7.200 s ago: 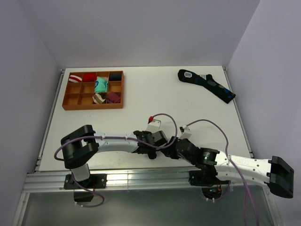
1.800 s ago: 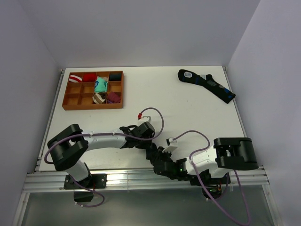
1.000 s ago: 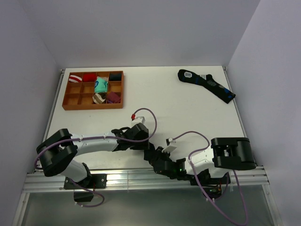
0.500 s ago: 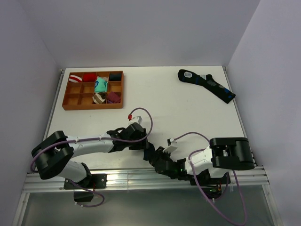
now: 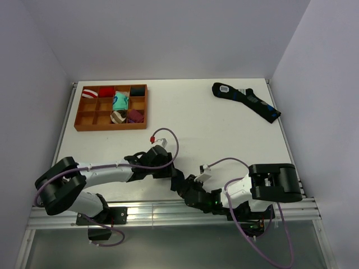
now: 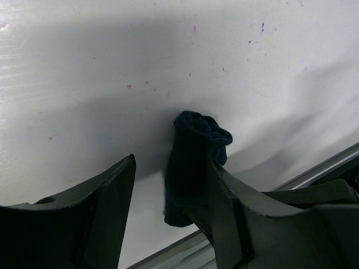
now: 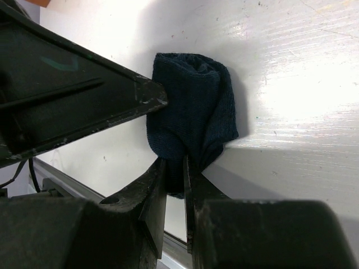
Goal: Roll the socks
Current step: Roll the sock at the center of the board.
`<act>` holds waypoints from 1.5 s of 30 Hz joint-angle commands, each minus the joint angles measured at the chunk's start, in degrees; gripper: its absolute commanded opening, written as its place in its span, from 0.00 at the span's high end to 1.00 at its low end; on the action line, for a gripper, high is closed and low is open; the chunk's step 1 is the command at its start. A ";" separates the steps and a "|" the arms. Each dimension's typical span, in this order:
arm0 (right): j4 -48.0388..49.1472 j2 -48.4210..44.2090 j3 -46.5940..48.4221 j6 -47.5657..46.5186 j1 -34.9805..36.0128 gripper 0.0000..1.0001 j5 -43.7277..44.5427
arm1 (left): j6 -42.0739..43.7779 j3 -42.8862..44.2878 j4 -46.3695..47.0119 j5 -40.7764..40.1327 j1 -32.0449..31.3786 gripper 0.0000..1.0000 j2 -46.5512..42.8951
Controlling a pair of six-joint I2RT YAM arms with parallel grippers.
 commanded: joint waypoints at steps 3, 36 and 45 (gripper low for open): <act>-16.60 4.35 -3.80 -1.25 0.03 0.79 -8.87 | 0.53 1.23 2.84 2.85 0.18 0.43 2.61; -13.96 5.75 -4.77 -1.86 -0.85 0.80 -10.37 | 3.17 6.25 -7.01 -2.60 -4.39 0.46 12.38; -13.17 5.66 -5.82 -1.78 -1.47 0.80 -10.81 | 2.46 5.81 -10.78 -5.85 -4.30 0.40 7.81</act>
